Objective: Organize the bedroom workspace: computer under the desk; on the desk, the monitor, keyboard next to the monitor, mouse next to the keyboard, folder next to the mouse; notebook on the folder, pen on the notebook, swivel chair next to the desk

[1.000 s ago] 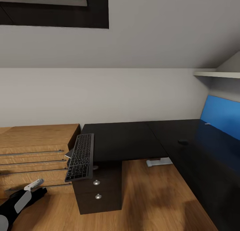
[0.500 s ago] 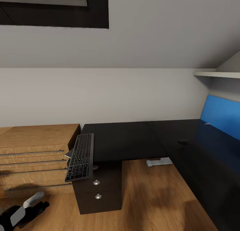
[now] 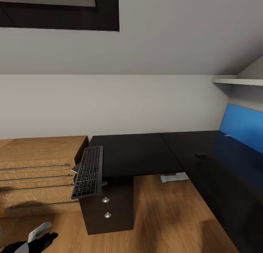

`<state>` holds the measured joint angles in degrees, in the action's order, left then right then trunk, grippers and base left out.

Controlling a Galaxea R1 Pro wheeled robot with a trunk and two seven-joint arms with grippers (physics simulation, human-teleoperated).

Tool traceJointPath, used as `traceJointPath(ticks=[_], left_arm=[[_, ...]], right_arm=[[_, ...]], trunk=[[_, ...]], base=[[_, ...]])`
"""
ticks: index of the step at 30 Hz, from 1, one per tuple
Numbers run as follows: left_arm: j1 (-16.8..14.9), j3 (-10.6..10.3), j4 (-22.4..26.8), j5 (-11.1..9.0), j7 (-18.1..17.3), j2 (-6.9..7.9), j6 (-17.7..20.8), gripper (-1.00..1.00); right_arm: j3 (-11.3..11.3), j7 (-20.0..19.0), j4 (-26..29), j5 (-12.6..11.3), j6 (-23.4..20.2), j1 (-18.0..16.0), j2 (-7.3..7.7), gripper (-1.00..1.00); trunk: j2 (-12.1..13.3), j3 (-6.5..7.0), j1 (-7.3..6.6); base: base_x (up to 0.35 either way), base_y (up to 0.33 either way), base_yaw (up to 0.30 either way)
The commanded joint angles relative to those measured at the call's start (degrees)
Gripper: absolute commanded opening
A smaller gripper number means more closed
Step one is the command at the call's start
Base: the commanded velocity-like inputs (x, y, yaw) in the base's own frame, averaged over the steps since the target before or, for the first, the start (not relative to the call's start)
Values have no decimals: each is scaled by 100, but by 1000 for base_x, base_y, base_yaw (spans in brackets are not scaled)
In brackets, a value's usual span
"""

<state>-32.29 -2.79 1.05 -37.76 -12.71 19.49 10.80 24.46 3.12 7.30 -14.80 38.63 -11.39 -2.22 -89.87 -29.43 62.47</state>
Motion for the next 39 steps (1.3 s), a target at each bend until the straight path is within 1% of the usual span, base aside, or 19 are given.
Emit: traceJointPath(ticks=[1,2,4,6,7,8,10,11,14,17,18,23,24,26,27,29,32,34,39], left_arm=[[96,-26,3,-30,-1,-87,-96,100],[230,-27,2,54,13,-193,-271,100],[316,-28,1,165,22,-266,-366,100],[351,-29,1,217,26,-320,-405,100],[386,-29,1,250,28,-372,-434,100],[412,-29,1,262,29,-396,-447,100],[552,-29,0,292,26,-489,-483,100],[588,-29,0,296,25,-514,-490,100],[802,-29,2,313,24,-713,-546,100],[923,-29,6,318,24,-824,-629,100],[1006,-26,8,320,23,-896,-686,100],[1105,-42,25,336,58,-971,-756,100],[1108,-50,31,342,102,-970,-745,100],[1115,-79,162,394,663,-942,-619,100],[1117,-93,336,429,957,-943,-522,100],[1118,-101,654,512,1254,-966,-410,100],[1119,-110,923,628,1483,-1050,-423,100],[1120,-113,1037,682,1581,-1116,-594,100],[1120,-92,1175,699,1641,-1150,-748,100]], right_arm=[[44,117,159,-36,-70,-4,-2,100],[41,262,370,-38,-207,-8,-5,100],[41,408,603,-37,-385,-10,-6,100],[41,484,777,-35,-554,-11,-6,100],[41,543,967,-34,-773,-11,-6,100],[41,570,1067,-34,-895,-12,-6,100],[41,686,1477,-31,-1388,-12,-7,100],[41,720,1580,-29,-1498,-12,-7,100],[41,1011,2140,-19,-1984,-17,-12,100],[41,1132,2288,-11,-2092,-25,-18,100],[41,1178,2350,-5,-2128,-30,-21,100],[38,1268,2681,2,-2271,-38,-14,100],[37,1293,2714,2,-2311,-38,-12,100],[35,1483,2789,-4,-2439,-37,-9,100],[34,1561,2807,-9,-2469,-37,-8,100],[33,1629,2822,-16,-2491,-38,-8,100],[33,1672,2832,-17,-2502,-39,-4,100],[32,1671,2831,-2,-2503,-39,6,100],[65,1667,2823,27,-2498,-39,13,100]], trunk=[[-3,-6,0],[-3,-6,0],[-3,-6,0],[-3,-6,0],[-3,-6,0],[-3,-6,0],[-3,-6,0],[-3,-6,0],[-3,-6,0],[-3,-6,0],[-3,-6,0],[-3,-6,0],[-3,-6,0],[-3,-6,0],[-3,-6,0],[-3,-6,0],[-3,-6,0],[-3,-6,0],[-3,-6,0]], base=[[0,0,0],[0,0,0],[0,0,0],[0,0,0],[0,0,0],[0,0,0],[0,0,0],[0,0,0],[0,0,0],[0,0,0],[0,0,0],[0,0,0],[0,0,0],[0,0,0],[0,0,0],[0,0,0],[0,0,0],[0,0,0],[0,0,0]])
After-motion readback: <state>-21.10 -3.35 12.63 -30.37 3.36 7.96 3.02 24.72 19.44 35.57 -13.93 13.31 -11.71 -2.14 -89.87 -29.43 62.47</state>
